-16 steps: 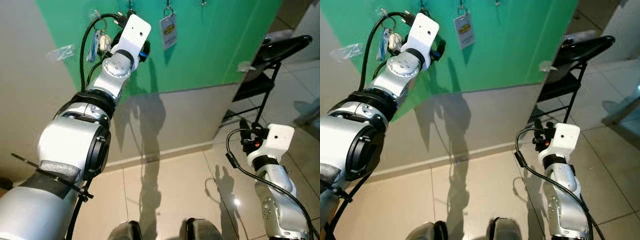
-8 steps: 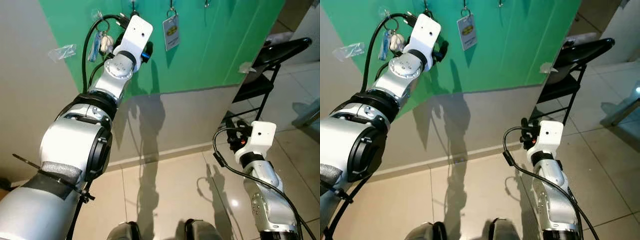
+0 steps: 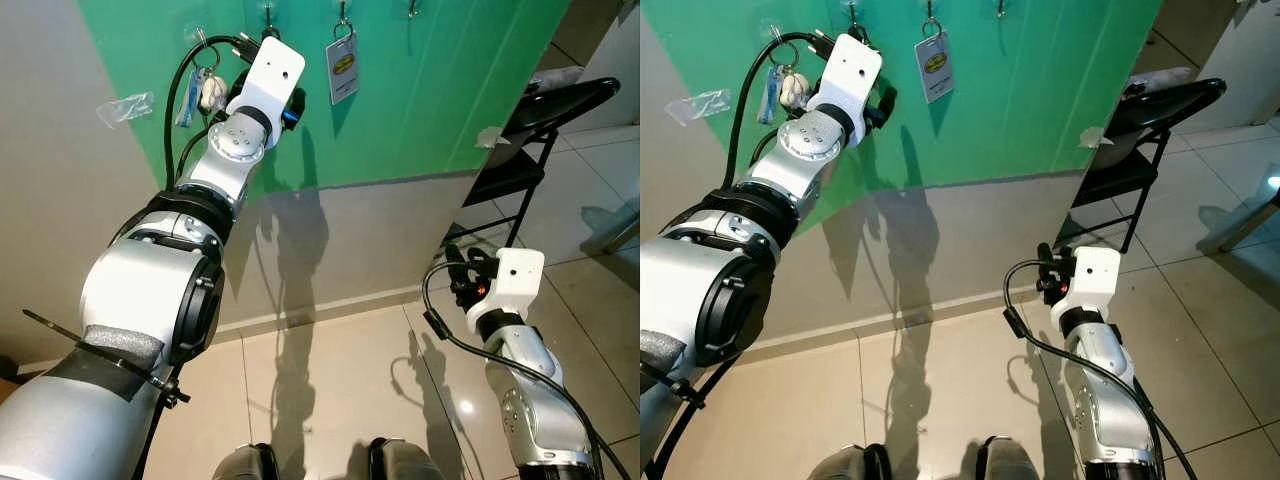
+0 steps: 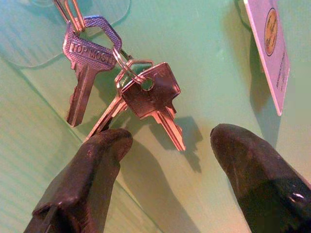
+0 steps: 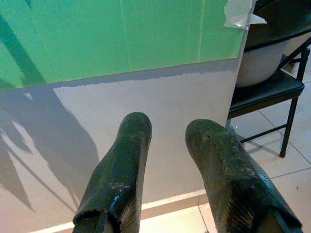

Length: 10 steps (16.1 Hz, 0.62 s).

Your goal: Hang keys on a hook

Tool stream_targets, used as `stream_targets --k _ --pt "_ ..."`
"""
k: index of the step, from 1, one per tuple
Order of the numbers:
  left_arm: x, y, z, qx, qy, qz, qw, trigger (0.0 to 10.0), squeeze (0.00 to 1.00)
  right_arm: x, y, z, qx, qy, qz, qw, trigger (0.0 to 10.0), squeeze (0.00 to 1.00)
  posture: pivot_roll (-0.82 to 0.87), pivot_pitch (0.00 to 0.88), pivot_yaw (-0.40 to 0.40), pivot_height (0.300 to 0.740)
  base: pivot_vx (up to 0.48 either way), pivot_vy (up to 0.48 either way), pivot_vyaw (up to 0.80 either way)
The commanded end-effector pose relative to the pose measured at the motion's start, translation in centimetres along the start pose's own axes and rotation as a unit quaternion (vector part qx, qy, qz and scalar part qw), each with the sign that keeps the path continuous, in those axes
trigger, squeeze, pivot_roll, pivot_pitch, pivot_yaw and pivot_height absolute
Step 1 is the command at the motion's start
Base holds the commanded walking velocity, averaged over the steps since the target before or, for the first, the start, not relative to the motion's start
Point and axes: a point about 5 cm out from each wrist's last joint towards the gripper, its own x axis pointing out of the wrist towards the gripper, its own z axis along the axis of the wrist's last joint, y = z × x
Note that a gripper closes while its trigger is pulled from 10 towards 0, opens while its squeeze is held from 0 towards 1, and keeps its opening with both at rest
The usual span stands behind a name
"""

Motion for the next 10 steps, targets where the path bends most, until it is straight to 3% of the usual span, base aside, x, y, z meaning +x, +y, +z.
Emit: stream_targets --k 1,3,5,7,10 --pt "-0.1 0.7 -0.3 -0.009 0.001 0.014 1.0 10.0 0.0 -0.3 -0.3 -0.2 -0.005 0.004 0.0 1.0 10.0 0.0 -0.24 0.081 0.001 0.74 0.0 0.0 0.0" --pt "-0.1 0.7 -0.2 -0.012 0.0 0.016 1.0 10.0 0.0 -0.3 -0.4 -0.3 -0.006 0.006 0.0 1.0 10.0 0.0 -0.24 0.078 0.001 0.74 0.0 0.0 0.0" --pt "0.0 1.9 0.8 0.061 -0.02 0.058 0.996 10.0 0.0 -0.6 -0.2 -0.5 -0.006 0.009 0.002 1.0 10.0 0.0 -0.24 0.076 0.001 0.74 0.0 0.0 0.0" --pt "0.0 3.0 1.9 0.103 -0.035 0.091 0.99 10.0 0.0 -1.2 0.2 -1.2 -0.003 0.02 0.009 1.0 10.0 0.0 -0.25 0.078 -0.002 0.74 0.0 0.0 0.0" --pt "0.0 3.9 2.7 0.108 -0.046 0.111 0.987 10.0 0.0 -1.7 0.7 -1.7 0.0 0.027 0.015 1.0 10.0 0.0 -0.25 0.083 0.001 0.74 0.0 0.0 0.0"
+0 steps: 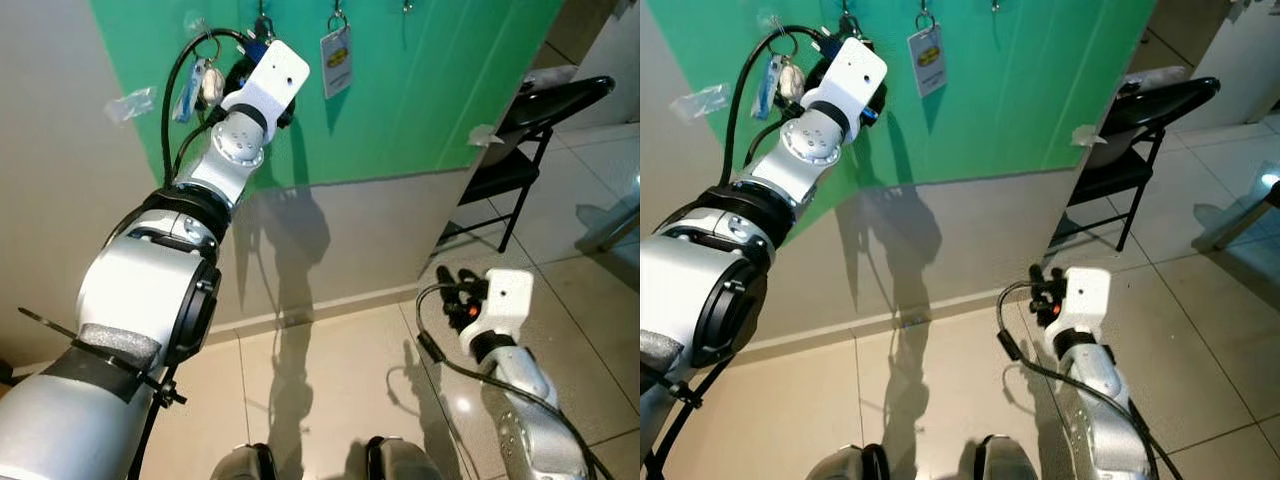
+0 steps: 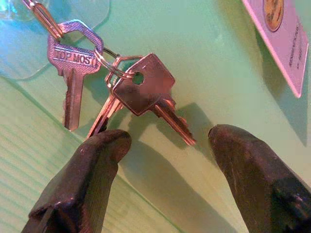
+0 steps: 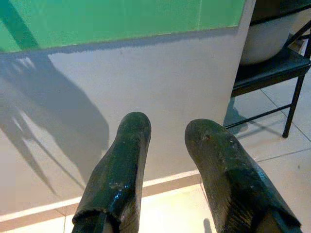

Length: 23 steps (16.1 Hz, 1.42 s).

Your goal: Hang keys on a hook

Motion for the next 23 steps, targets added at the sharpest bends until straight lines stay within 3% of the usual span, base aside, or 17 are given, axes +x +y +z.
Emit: stream_targets --k 1,2,3,4,5,9,12,14,19,20,23 --pt "0.4 3.4 1.6 -0.032 -0.022 0.062 0.997 10.0 0.0 -0.3 0.1 0.3 -0.004 -0.005 0.004 1.0 10.0 0.0 -0.25 0.083 0.0 0.74 0.0 0.0 0.0" --pt "0.3 3.2 1.2 -0.081 -0.011 0.054 0.995 10.0 0.0 -0.4 0.1 0.2 -0.004 -0.003 0.005 1.0 10.0 0.0 -0.25 0.084 -0.001 0.74 0.0 0.0 0.0" --pt "0.2 2.8 0.2 -0.16 0.012 0.043 0.986 10.0 0.0 -0.4 0.1 0.1 -0.003 -0.001 0.006 1.0 10.0 0.0 -0.25 0.086 -0.001 0.74 0.0 0.0 0.0" --pt "0.1 2.7 -0.3 -0.185 0.021 0.042 0.982 10.0 0.0 -0.5 0.1 0.1 -0.003 0.001 0.008 1.0 10.0 0.0 -0.26 0.089 -0.007 0.74 0.0 0.0 0.0" --pt "0.0 2.5 -0.7 -0.201 0.028 0.038 0.978 10.0 0.0 -0.5 0.1 0.1 -0.005 0.002 0.01 1.0 10.0 0.0 -0.26 0.09 -0.01 0.74 0.0 0.0 0.0" --pt "-0.1 2.8 -1.2 -0.205 0.033 0.041 0.977 10.0 0.0 -0.8 0.4 -0.3 -0.008 0.013 0.02 1.0 10.0 0.0 -0.25 0.092 -0.026 0.74 0.0 0.0 0.0" --pt "-0.1 3.4 -1.4 -0.259 0.038 0.045 0.964 10.0 0.0 -1.0 0.7 -0.5 -0.008 0.017 0.026 0.999 10.0 0.0 -0.26 0.095 -0.031 0.74 0.0 0.0 0.0" --pt "-0.1 3.5 -1.5 -0.271 0.04 0.047 0.961 10.0 0.0 -1.2 0.6 -0.7 -0.01 0.02 0.026 0.999 10.0 0.0 -0.26 0.099 -0.031 0.74 0.0 0.0 0.0" --pt "-0.1 4.7 -1.3 -0.356 0.042 0.062 0.932 10.0 0.0 -2.0 0.4 -1.0 -0.012 0.03 0.025 0.999 10.0 0.0 -0.29 0.123 -0.032 0.74 0.0 0.0 0.0" --pt "0.0 4.8 -1.2 -0.386 0.044 0.063 0.919 10.0 0.0 -2.6 0.3 -1.2 -0.014 0.037 0.027 0.999 10.0 0.0 -0.3 0.134 -0.035 0.74 0.0 0.0 0.0" --pt "0.2 5.5 -0.4 -0.407 0.031 0.067 0.911 10.0 0.0 -3.3 0.2 -1.5 -0.016 0.044 0.025 0.999 10.0 0.0 -0.32 0.141 -0.034 0.74 0.0 0.0 0.0"
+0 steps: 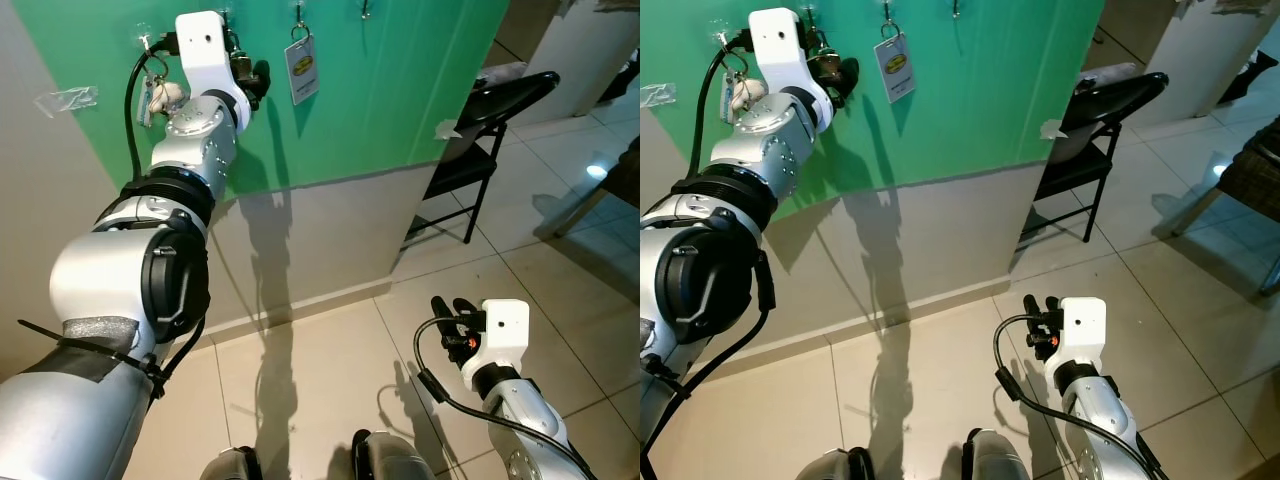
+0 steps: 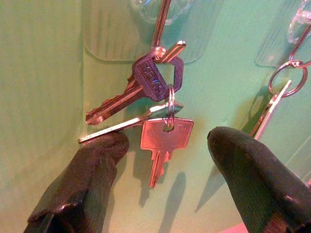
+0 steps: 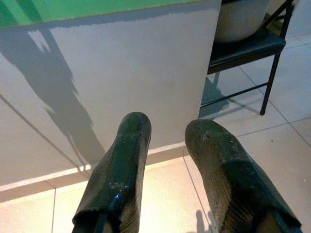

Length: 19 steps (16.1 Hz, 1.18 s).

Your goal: Hang keys on a hook

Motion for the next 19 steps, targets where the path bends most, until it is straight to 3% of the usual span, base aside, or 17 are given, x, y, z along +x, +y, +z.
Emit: stream_targets --k 1,7,11,19 --pt "0.1 1.1 3.0 -0.022 -0.039 0.018 0.999 10.0 0.0 -0.4 0.0 -0.1 -0.005 0.007 0.0 1.0 10.0 0.0 -0.32 0.143 -0.026 0.74 0.0 0.0 0.0" --pt "0.1 -0.1 5.9 -0.019 -0.076 -0.006 0.997 10.0 0.0 -1.3 0.5 -0.7 -0.001 0.016 -0.007 1.0 10.0 0.0 -0.34 0.153 -0.01 0.74 0.0 0.0 0.0" --pt "0.1 -1.1 7.5 0.051 -0.101 -0.022 0.993 10.0 0.0 -1.2 0.6 -0.8 -0.004 0.017 -0.007 1.0 10.0 0.0 -0.33 0.153 -0.009 0.74 0.0 0.0 0.0" --pt "0.0 0.7 4.4 0.087 -0.073 -0.006 0.994 10.0 0.0 0.3 0.5 -0.2 -0.013 0.011 0.013 1.0 10.0 0.0 -0.28 0.115 -0.047 0.74 0.0 0.0 0.0"
